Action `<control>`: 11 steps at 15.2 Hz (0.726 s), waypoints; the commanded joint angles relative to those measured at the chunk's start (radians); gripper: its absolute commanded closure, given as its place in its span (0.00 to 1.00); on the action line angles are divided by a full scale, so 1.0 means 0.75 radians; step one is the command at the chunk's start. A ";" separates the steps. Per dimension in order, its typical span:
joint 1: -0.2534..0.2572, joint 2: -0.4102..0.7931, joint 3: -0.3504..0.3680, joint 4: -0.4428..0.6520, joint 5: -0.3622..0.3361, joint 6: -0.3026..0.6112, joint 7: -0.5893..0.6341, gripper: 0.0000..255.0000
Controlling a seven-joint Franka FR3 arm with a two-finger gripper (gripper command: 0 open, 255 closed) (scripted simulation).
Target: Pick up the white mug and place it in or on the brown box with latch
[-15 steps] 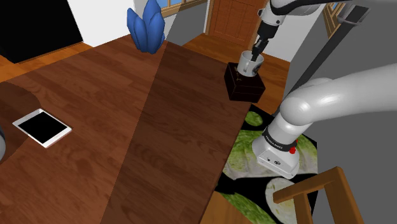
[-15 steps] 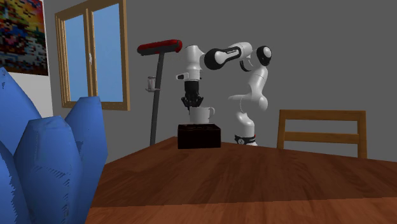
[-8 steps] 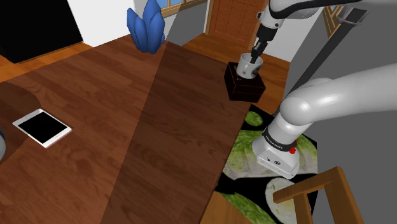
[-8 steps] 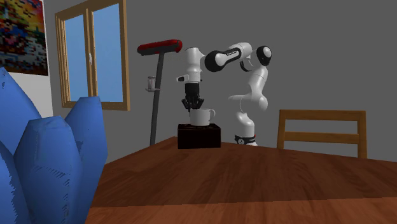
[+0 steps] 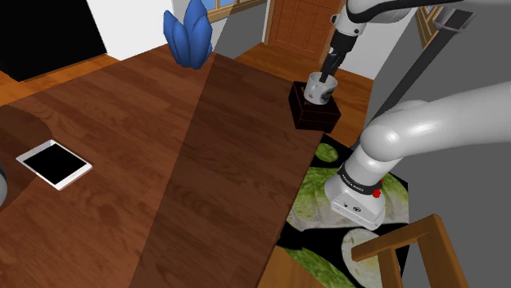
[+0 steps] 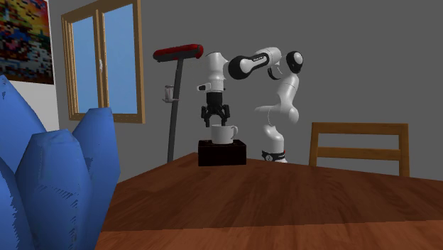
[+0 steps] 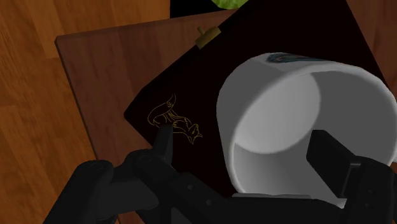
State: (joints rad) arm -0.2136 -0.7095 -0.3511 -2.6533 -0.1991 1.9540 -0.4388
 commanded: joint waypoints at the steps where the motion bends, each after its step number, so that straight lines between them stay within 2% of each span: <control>1: -0.009 -0.046 0.006 0.045 0.010 -0.077 -0.002 0.00; 3: -0.009 -0.056 0.023 0.117 0.024 -0.161 -0.006 0.00; 11: -0.021 -0.053 0.032 0.117 0.031 -0.159 -0.013 0.00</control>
